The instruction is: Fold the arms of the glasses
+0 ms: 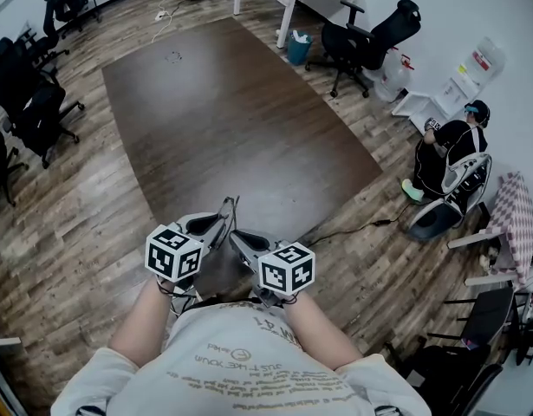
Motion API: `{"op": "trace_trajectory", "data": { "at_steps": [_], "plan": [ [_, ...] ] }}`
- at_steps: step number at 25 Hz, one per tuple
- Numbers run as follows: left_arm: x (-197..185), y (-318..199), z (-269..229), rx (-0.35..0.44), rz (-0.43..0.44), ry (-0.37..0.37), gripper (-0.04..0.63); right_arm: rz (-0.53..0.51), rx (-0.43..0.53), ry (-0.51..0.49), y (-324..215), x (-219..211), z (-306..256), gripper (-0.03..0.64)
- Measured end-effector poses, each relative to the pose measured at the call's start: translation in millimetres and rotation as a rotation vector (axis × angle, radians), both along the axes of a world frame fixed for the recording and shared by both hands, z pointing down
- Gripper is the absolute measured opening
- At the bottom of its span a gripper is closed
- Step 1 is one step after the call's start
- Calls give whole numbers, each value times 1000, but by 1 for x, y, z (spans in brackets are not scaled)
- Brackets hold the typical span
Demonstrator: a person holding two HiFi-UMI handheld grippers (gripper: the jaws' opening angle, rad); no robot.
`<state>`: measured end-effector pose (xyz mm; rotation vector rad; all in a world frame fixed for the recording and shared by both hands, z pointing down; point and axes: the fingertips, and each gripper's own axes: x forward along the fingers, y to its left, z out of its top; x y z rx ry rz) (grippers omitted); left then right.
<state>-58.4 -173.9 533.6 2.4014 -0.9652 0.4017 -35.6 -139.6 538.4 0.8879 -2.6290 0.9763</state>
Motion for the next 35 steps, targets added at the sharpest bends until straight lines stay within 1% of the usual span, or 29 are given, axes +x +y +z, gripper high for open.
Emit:
{"op": "trace_trajectory", "data": {
  "at_steps": [3, 6, 13, 15, 19, 23, 26, 28, 33, 34, 35],
  "plan": [
    [1, 1, -3, -1, 3, 14, 34, -6, 0, -17, 1, -2, -2, 25],
    [2, 3, -6, -18, -2, 56, 34, -9, -6, -46, 1, -3, -5, 23],
    [3, 5, -11, -82, -10, 185, 35, -28, -14, -110, 5, -8, -13, 21],
    [2, 6, -12, -98, -12, 218, 35, -32, -22, -142, 6, -8, -15, 21],
    [0, 7, -17, -134, -20, 308, 35, -46, -35, -220, 8, -9, -22, 21],
    [1, 8, -20, -166, -22, 376, 35, -60, -51, -273, 8, -8, -27, 21],
    [0, 9, -26, -187, -18, 452, 35, -78, -38, -321, 10, -8, -35, 23],
    [0, 9, -29, -192, -17, 488, 35, -91, -16, -338, 11, -9, -40, 23],
    [1, 5, -34, -186, -20, 511, 34, -101, 10, -356, 11, -8, -45, 29],
    [0, 4, -34, -184, -22, 513, 34, -100, 11, -360, 11, -8, -45, 43],
    [-1, 4, -35, -184, -23, 518, 34, -100, 11, -363, 11, -8, -45, 78]
  ]
}}
